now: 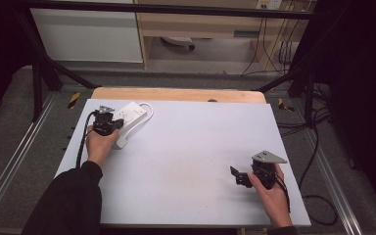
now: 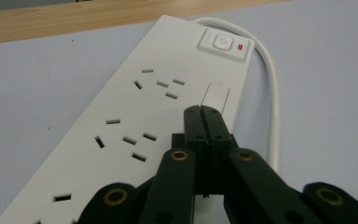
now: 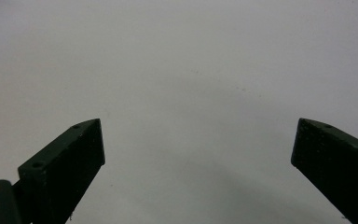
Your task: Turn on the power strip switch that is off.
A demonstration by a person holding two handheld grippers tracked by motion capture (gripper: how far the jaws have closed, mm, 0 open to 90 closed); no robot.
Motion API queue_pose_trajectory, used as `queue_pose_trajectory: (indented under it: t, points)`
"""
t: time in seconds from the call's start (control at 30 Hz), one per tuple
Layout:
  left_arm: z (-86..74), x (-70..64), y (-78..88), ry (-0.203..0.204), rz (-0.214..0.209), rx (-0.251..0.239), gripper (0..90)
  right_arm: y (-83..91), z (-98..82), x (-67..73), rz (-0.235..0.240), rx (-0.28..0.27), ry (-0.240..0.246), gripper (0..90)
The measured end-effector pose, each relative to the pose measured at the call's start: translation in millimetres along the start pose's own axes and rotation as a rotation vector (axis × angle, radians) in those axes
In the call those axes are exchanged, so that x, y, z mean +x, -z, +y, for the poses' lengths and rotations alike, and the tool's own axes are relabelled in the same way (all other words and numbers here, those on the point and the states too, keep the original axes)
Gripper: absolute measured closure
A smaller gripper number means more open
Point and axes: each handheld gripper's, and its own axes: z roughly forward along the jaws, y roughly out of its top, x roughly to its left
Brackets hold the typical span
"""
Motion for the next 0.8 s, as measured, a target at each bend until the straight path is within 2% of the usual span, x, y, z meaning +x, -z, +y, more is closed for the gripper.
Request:
queue_pose_trajectory:
  t: [0.57,0.8]
  points:
    - [0.3,-0.7,0.7,0.006,-0.006,0.004,90.0,0.5,0.3,0.2,0.000,-0.002,-0.006,3.0]
    - [2.6,-2.3,4.3,0.000,-0.008,-0.012,90.0,1.0,0.4,0.0,0.000,-0.005,-0.003,3.0]
